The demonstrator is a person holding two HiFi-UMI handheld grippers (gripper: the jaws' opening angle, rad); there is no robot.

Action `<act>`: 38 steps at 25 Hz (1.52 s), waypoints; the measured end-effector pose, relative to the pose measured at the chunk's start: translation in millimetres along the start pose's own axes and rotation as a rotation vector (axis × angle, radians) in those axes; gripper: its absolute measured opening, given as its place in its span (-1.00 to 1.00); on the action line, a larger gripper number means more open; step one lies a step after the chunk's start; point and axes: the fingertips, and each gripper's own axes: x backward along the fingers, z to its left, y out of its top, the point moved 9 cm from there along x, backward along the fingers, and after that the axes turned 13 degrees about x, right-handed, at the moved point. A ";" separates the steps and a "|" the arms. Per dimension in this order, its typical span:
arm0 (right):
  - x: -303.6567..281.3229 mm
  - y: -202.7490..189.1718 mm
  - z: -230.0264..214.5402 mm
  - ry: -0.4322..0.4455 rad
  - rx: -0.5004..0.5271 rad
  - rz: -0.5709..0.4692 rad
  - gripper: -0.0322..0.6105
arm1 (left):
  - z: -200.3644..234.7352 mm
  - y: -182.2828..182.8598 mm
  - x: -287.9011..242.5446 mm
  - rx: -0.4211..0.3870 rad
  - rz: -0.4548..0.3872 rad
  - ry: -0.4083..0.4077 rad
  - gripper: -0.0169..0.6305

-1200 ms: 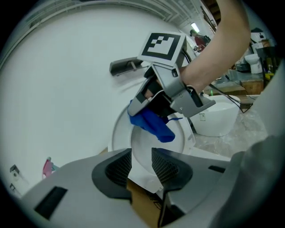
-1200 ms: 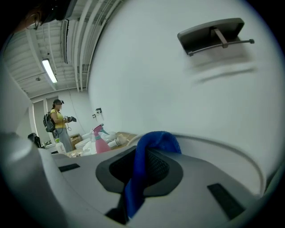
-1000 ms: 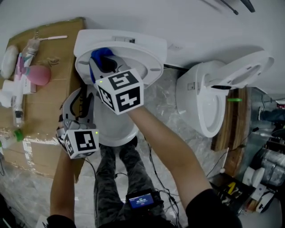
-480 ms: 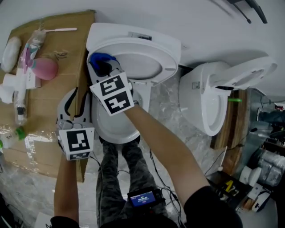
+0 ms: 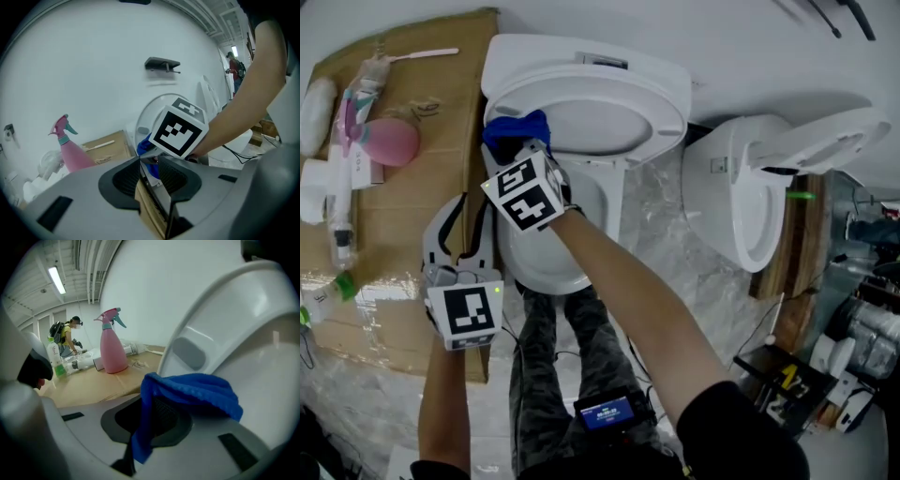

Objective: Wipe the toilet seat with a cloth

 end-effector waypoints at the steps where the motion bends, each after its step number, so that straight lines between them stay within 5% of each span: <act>1: -4.0 -4.3 -0.4 0.009 -0.032 0.002 -0.76 | 0.4 -2.4 1.3 -0.004 0.001 -0.009 -0.57; 4: -16.1 -21.3 -1.3 0.035 -0.124 0.020 -0.75 | 0.4 -9.3 4.1 0.008 0.019 -0.029 -0.57; 10: -39.0 -51.4 5.1 0.067 -0.132 0.074 -0.76 | -3.3 -13.7 -3.0 0.139 0.051 -0.051 -0.58; 16: -46.5 -90.4 -1.1 0.093 -0.193 0.141 -0.76 | -6.2 -23.2 -16.7 0.183 0.118 -0.016 -0.60; 28: -21.4 -147.0 -36.0 0.084 -0.245 0.172 -0.75 | -38.3 -31.1 -52.1 0.139 0.183 -0.024 -0.62; 38: 20.0 -182.1 -89.3 -0.032 -0.482 0.131 -0.76 | -65.1 -32.9 -76.3 0.136 0.221 -0.035 -0.63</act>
